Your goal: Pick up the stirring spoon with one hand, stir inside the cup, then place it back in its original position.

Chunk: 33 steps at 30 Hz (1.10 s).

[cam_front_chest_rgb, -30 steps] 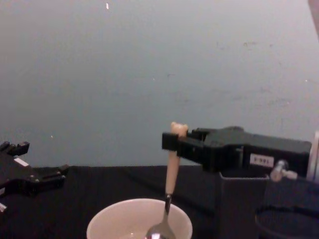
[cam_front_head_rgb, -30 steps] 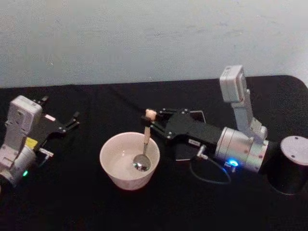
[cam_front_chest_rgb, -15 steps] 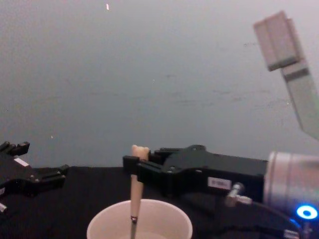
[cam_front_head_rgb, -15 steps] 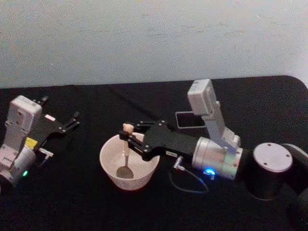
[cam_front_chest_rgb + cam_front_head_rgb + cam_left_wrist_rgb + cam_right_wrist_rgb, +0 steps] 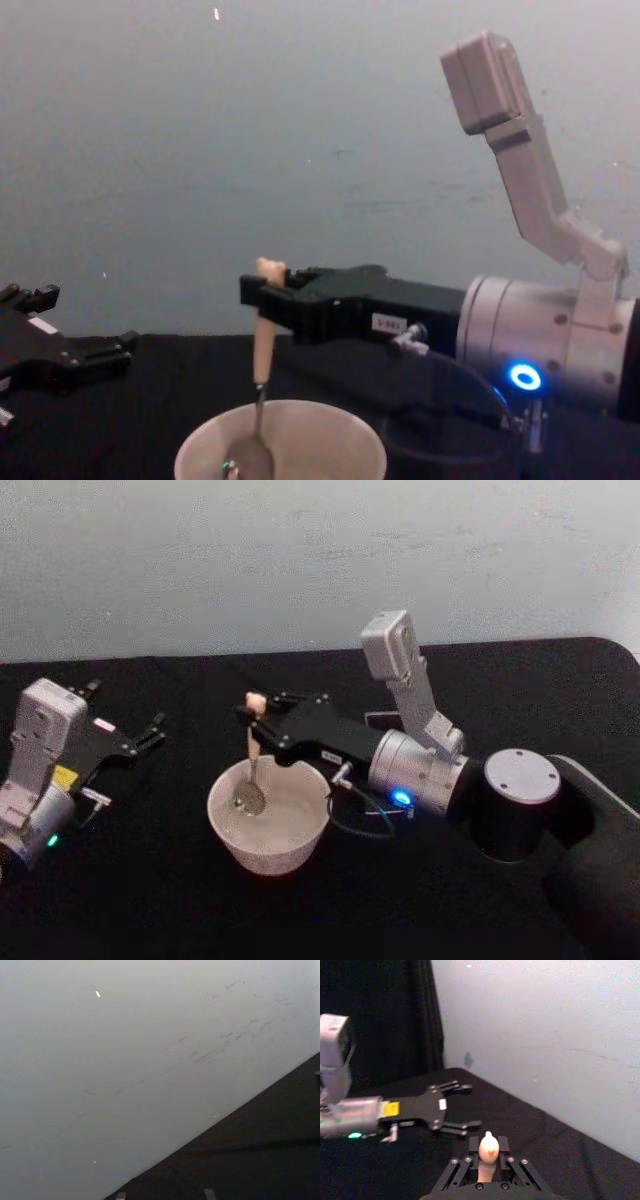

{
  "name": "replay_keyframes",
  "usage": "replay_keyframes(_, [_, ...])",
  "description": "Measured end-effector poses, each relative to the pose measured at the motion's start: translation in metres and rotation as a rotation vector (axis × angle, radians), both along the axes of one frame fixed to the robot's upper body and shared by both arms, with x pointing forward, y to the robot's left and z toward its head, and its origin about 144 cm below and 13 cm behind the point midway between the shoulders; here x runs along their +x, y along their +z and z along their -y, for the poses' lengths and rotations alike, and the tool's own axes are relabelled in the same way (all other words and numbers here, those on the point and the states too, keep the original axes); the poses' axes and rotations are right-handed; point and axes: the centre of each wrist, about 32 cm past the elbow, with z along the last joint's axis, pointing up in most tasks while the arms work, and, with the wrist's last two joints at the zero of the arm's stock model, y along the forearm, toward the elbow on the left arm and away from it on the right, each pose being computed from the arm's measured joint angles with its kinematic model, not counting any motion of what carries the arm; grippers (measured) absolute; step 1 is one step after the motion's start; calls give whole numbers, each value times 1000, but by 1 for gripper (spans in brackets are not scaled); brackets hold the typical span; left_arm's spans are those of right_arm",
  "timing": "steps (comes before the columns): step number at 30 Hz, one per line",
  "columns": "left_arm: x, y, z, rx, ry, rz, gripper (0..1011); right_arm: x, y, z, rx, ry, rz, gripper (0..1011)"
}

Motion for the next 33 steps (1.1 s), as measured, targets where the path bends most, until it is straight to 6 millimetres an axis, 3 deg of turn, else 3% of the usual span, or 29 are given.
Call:
replay_keyframes(11, [0, 0, 0, 0, 0, 0, 1001, 2, 0, 24, -17, -45, 17, 222])
replay_keyframes(14, [0, 0, 0, 0, 0, 0, 1001, -5, 2, 41, -24, -34, 24, 222])
replay_keyframes(21, [0, 0, 0, 0, 0, 0, 1001, -21, 4, 61, -23, 22, 9, 222])
replay_keyframes(27, [0, 0, 0, 0, 0, 0, 1001, -33, 3, 65, -24, 72, -11, 222])
replay_keyframes(33, [0, 0, 0, 0, 0, 0, 1001, -40, 1, 53, -16, 115, -41, 222])
